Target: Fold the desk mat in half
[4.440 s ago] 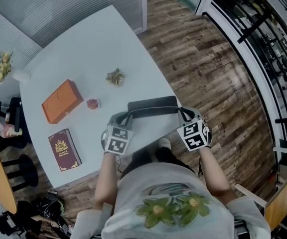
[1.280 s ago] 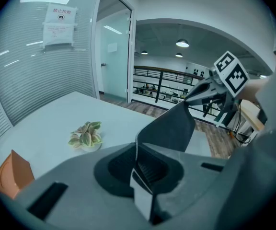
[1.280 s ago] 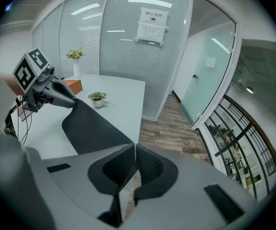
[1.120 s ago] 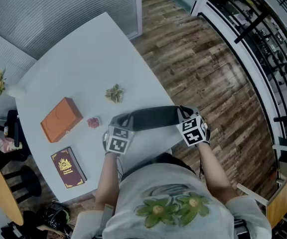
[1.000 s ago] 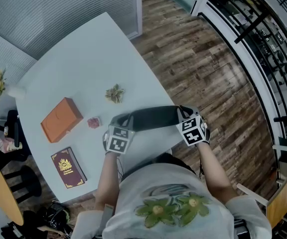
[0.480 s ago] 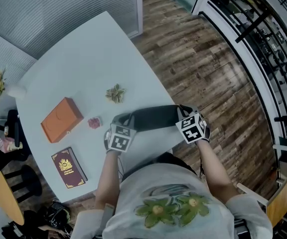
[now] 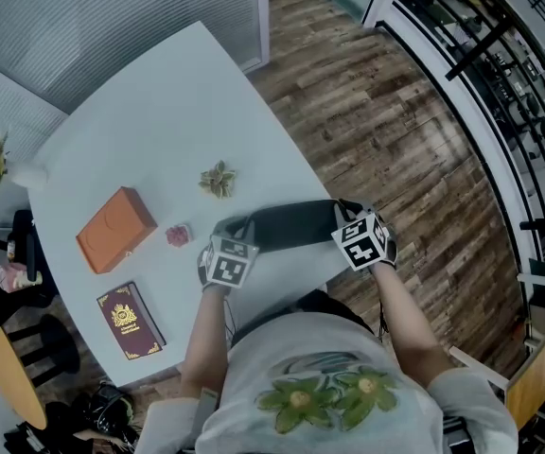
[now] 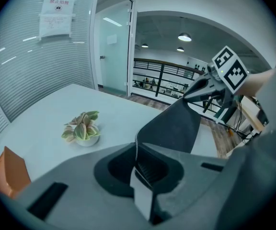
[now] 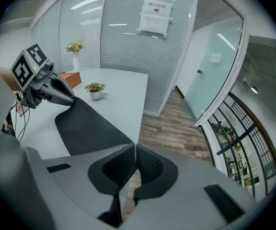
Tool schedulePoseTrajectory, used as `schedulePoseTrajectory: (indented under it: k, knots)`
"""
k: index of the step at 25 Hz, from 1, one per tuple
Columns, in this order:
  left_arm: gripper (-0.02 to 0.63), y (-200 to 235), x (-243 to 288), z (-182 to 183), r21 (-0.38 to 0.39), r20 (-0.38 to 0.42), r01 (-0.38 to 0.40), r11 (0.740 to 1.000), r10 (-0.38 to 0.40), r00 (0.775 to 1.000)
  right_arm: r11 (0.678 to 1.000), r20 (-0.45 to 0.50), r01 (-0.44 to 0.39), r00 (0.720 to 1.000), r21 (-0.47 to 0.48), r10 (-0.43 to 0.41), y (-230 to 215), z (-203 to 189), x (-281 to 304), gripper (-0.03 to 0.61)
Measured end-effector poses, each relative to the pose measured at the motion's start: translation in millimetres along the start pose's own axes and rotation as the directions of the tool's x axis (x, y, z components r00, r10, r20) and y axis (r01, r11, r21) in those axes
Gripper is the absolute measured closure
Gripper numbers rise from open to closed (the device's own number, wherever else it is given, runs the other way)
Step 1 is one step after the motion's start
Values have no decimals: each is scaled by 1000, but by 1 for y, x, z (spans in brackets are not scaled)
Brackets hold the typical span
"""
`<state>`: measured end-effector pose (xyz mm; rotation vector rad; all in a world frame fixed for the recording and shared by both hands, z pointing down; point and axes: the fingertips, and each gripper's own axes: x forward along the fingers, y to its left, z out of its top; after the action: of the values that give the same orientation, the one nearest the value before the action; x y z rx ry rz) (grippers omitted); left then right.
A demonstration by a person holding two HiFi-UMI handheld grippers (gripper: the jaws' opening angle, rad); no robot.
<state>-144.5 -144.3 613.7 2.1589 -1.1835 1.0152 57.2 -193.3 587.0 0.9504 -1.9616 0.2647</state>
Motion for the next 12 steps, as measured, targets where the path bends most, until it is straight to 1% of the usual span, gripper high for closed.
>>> schedulePoseTrajectory:
  k: [12]
  knots:
    - [594, 3, 11, -6, -8, -27, 10, 1000, -10, 1000, 1000, -33, -14, 999, -5, 14, 0, -6, 18, 549]
